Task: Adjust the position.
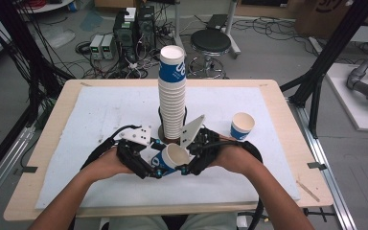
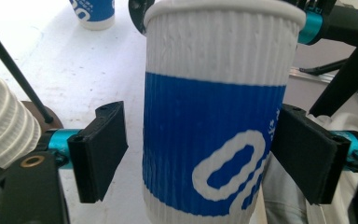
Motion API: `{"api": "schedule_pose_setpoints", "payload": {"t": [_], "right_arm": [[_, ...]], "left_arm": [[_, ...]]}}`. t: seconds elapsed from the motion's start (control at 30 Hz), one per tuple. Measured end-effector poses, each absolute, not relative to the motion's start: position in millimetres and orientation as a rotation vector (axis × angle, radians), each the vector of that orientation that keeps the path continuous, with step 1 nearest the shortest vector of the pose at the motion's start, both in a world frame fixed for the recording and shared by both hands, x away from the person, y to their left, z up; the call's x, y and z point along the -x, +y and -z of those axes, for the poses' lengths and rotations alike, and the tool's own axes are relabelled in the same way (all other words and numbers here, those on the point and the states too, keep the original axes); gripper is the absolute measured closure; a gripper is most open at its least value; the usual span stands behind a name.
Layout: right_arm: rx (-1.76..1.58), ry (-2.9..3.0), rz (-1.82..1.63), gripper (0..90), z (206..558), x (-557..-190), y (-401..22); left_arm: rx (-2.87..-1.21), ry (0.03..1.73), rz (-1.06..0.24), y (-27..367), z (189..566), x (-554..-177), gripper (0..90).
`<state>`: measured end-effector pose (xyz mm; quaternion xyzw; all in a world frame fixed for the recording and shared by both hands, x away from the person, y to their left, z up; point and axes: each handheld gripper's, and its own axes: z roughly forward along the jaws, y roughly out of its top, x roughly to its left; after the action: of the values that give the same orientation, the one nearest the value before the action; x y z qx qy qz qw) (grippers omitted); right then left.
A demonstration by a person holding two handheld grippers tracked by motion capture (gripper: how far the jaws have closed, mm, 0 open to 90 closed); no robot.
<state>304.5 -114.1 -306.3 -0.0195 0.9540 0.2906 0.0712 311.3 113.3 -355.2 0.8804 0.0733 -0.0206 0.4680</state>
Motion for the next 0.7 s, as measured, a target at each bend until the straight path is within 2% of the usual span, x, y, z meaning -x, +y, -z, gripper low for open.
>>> {"api": "schedule_pose_setpoints", "payload": {"t": [0.2,0.4,0.47,0.7], "right_arm": [[0.099,2.874,-0.825,28.5,305,-304,-108],[0.116,2.881,-0.818,28.1,305,-304,-106],[0.107,2.881,-0.829,25.1,304,-303,-107],[-0.016,2.835,-1.092,21.6,301,-307,-120]], "left_arm": [[-2.171,0.13,0.06,112,356,-311,28.5],[-2.173,0.101,0.039,112,355,-309,30.0],[-2.151,0.096,0.03,114,356,-308,28.9],[-2.061,0.114,-0.004,122,360,-306,28.0]]}}
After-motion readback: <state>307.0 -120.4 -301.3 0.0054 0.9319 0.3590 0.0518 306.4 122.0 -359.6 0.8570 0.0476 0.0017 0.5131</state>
